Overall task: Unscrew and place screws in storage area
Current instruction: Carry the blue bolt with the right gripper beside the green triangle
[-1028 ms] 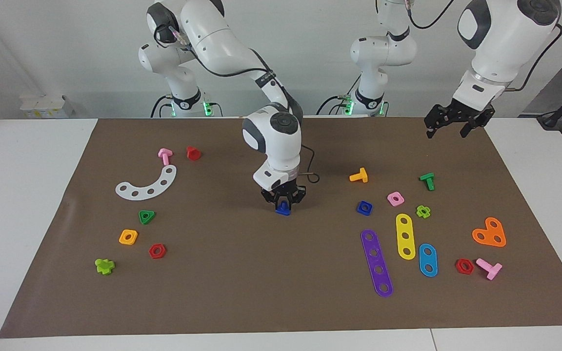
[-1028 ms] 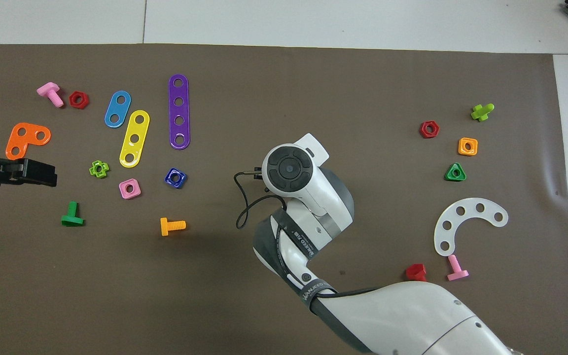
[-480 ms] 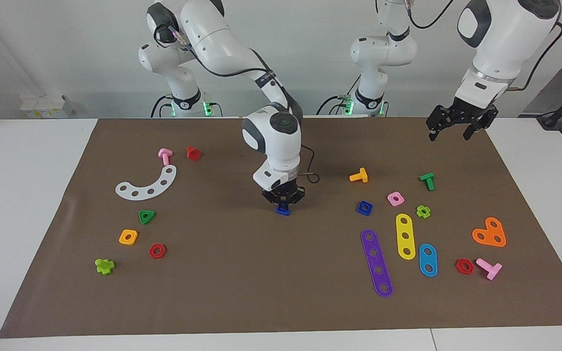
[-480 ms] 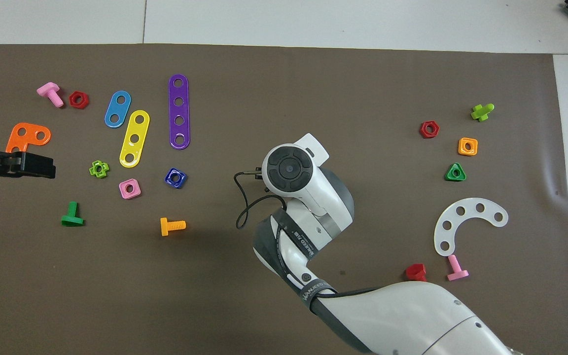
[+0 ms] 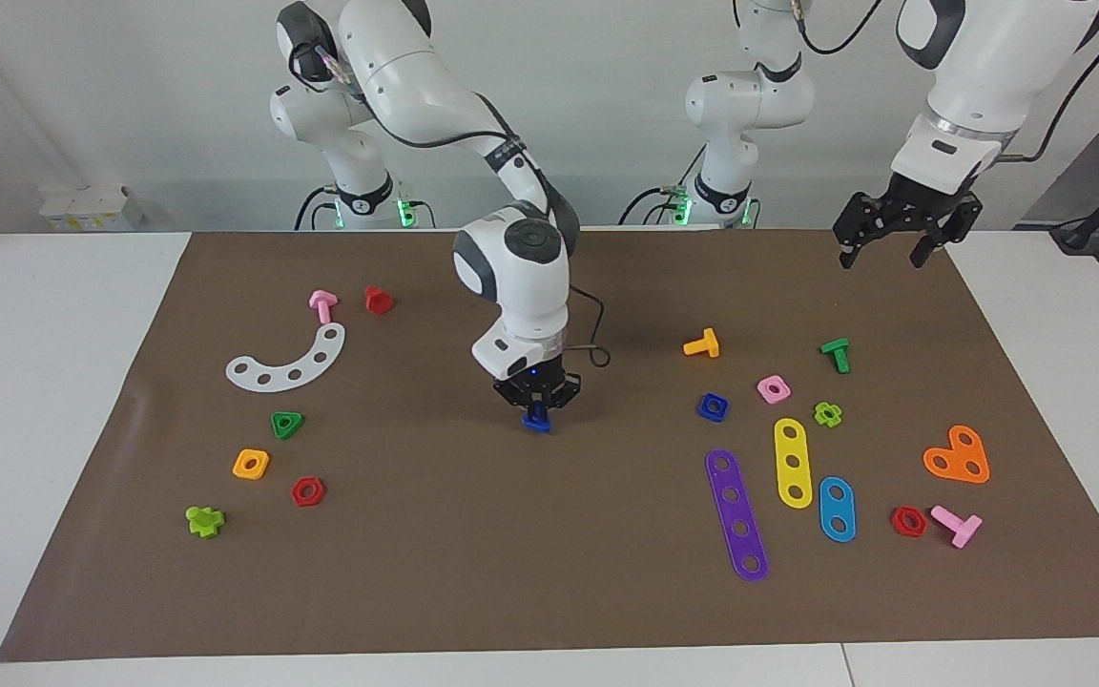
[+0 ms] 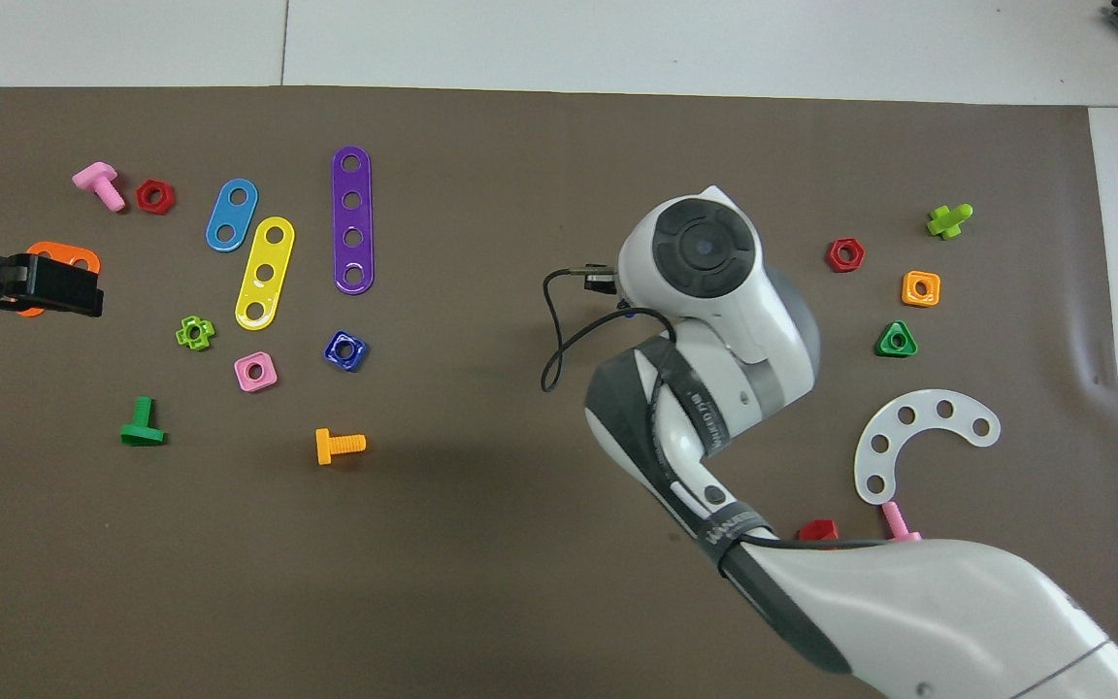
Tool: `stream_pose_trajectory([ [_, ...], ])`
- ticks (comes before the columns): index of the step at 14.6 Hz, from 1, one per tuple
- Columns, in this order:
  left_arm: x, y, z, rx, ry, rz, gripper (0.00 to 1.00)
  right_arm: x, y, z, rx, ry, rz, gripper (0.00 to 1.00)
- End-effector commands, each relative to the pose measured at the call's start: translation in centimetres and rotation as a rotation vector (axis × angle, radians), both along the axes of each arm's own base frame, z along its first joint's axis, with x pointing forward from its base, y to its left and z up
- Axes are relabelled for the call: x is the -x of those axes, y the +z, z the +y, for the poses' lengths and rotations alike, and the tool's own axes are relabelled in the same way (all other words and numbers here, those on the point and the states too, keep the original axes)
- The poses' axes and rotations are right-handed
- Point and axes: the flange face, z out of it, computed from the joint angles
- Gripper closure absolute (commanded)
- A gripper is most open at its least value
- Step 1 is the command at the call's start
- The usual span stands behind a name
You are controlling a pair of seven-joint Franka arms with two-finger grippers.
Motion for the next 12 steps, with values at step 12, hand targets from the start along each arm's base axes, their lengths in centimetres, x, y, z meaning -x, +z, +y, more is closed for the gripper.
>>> stream_pose_trajectory([
  [12, 1.6, -2.4, 0.4, -0.033, 0.007, 0.057, 0.00, 2.1, -6.3, -22.5, -0.060, 0.067, 0.074, 1.00],
])
